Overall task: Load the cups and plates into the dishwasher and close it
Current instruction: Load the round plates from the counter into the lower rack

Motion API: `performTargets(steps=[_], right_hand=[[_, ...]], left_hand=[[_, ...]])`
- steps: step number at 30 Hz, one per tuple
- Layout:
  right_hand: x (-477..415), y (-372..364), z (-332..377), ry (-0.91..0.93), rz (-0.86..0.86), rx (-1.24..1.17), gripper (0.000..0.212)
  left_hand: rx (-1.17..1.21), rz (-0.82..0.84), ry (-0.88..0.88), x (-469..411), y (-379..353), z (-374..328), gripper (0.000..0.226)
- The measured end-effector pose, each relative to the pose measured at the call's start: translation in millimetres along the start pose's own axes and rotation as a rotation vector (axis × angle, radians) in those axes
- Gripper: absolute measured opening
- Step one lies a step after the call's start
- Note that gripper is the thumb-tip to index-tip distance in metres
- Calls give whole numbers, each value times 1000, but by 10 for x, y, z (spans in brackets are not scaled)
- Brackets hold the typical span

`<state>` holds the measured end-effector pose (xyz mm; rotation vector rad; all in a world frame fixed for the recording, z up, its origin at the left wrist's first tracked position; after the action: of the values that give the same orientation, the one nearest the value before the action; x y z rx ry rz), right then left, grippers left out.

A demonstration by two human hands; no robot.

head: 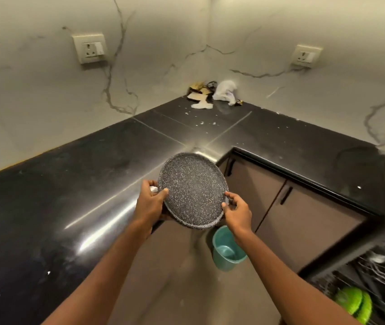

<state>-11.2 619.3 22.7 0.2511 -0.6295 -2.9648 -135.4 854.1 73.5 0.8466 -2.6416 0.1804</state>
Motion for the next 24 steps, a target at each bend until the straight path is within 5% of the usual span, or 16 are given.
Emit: performTargets(steps=[15,24], right_hand=[[1371,2856,-1878,-273,-91,38,37],[2139,3973,-2877,-494,-133,34,41]], left_hand=[[-309,140,-31,1576,-2730,1127,16],[-470,245,-13,2302,-3991,1865,23]])
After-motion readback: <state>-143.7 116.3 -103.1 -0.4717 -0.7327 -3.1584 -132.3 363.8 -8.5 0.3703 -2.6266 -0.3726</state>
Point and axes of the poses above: each hand's wrist, its own x-axis away from the middle knuckle, its own y-axis out of the back of the hand, z = x × y, the point moved 8 cm from there along -x, towards the middle knuckle, and after that the axes turned 10 degrees about y, right-handed, at the moved point
